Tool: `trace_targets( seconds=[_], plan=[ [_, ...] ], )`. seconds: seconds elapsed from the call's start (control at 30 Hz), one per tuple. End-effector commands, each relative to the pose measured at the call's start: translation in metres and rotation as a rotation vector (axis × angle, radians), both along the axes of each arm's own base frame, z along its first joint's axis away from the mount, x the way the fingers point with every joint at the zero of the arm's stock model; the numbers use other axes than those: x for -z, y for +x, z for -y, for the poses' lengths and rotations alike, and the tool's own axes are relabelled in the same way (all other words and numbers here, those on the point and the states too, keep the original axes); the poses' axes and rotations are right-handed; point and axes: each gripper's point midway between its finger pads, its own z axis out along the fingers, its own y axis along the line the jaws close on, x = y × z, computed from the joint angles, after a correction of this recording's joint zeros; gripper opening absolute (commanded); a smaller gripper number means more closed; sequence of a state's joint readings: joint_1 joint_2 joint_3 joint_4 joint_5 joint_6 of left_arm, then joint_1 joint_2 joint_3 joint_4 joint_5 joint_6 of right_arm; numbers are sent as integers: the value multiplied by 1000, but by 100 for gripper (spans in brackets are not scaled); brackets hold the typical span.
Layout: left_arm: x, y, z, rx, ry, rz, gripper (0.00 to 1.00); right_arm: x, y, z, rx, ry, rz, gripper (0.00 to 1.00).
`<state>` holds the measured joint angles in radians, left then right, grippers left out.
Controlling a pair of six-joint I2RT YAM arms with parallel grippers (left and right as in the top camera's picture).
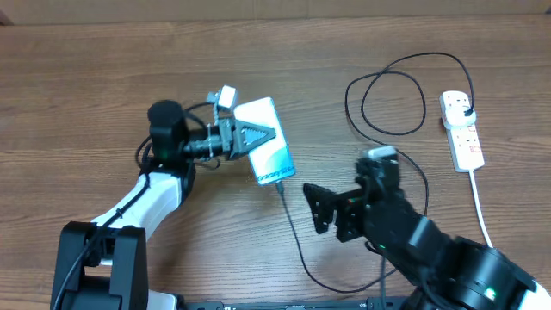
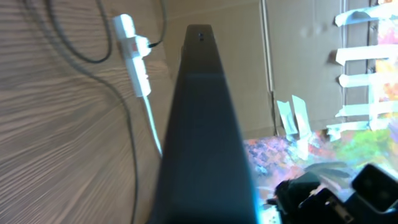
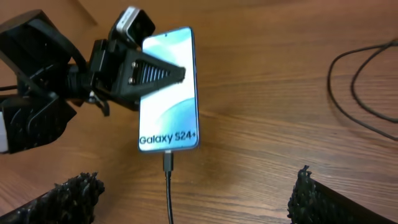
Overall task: Plug charger to phone and switch on socket
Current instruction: 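Lower the cabled phone toward the table with the left gripper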
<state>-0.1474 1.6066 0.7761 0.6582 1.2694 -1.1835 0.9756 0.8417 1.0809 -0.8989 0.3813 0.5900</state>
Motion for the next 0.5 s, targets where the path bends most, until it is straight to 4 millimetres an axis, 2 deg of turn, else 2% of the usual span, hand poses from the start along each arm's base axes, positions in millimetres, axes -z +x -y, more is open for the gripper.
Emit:
trace_targets(
  seconds=[0.0, 0.13, 0.23, 0.33, 0.47],
  plan=[
    [-45, 17, 10, -3, -17, 93, 4, -19, -1, 13, 44, 48, 38, 100],
    [-68, 37, 11, -46, 20, 141, 4, -16, -5, 19, 62, 56, 12, 100],
    [-73, 53, 9, -111, 82, 155, 4, -11, -7, 22, 75, 52, -10, 100],
    [-64, 66, 4, -182, 200, 146, 4, -9, -7, 23, 75, 43, -15, 100],
    [-41, 66, 1, -191, 366, 127, 4, -9, -7, 23, 76, 43, -14, 100]
  ],
)
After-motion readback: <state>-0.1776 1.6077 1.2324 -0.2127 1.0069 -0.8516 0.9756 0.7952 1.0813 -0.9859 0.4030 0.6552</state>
